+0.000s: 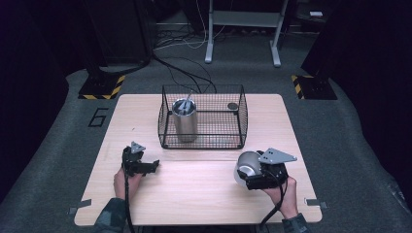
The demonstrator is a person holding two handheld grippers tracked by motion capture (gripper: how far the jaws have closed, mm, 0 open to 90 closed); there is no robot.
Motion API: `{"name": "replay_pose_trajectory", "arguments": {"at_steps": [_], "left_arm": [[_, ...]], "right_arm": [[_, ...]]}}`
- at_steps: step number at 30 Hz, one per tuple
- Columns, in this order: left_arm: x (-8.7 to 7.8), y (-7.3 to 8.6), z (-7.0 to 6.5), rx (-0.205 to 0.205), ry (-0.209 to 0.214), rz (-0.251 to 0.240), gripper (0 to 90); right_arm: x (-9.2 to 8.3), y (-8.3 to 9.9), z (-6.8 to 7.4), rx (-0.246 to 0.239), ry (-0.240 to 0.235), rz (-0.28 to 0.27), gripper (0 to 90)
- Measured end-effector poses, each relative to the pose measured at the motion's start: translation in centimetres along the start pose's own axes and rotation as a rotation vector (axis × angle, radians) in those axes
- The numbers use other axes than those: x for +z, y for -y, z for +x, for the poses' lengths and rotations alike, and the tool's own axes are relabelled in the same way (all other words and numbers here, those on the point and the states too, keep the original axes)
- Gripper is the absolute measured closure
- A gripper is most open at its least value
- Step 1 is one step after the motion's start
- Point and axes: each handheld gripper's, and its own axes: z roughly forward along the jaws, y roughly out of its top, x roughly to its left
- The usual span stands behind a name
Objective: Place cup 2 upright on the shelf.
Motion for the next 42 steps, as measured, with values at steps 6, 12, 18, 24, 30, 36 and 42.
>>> {"name": "replay_pose_trajectory", "arguments": {"at_steps": [6,12,18,24,30,36,42], "left_arm": [[0.0,0.0,0.0,0.000,0.002,0.002,6.2],[0.1,-0.2,-0.2,0.022,0.025,0.010,6.1],[0.1,-0.2,-0.1,0.029,0.028,0.023,5.7],[0.1,-0.2,-0.2,0.032,0.047,0.014,5.8],[0.0,-0.1,-0.1,0.049,0.049,0.015,5.8],[0.2,-0.3,-0.4,0.080,0.043,-0.004,5.4],[0.3,-0.5,0.0,0.073,0.061,0.033,3.9]], "right_arm": [[0.5,-1.0,-0.3,-0.012,-0.017,0.002,5.8],[0.9,-1.8,-0.5,-0.016,-0.021,0.001,5.8],[1.3,-2.7,-0.6,-0.013,-0.026,-0.002,5.8],[1.6,-3.6,-1.0,-0.012,-0.042,-0.007,5.9],[2.0,-4.5,-1.1,-0.018,-0.051,-0.019,5.8],[2.5,-5.7,-1.0,-0.025,-0.060,-0.019,5.9],[3.0,-6.9,-0.8,-0.041,-0.062,-0.016,5.9]]}}
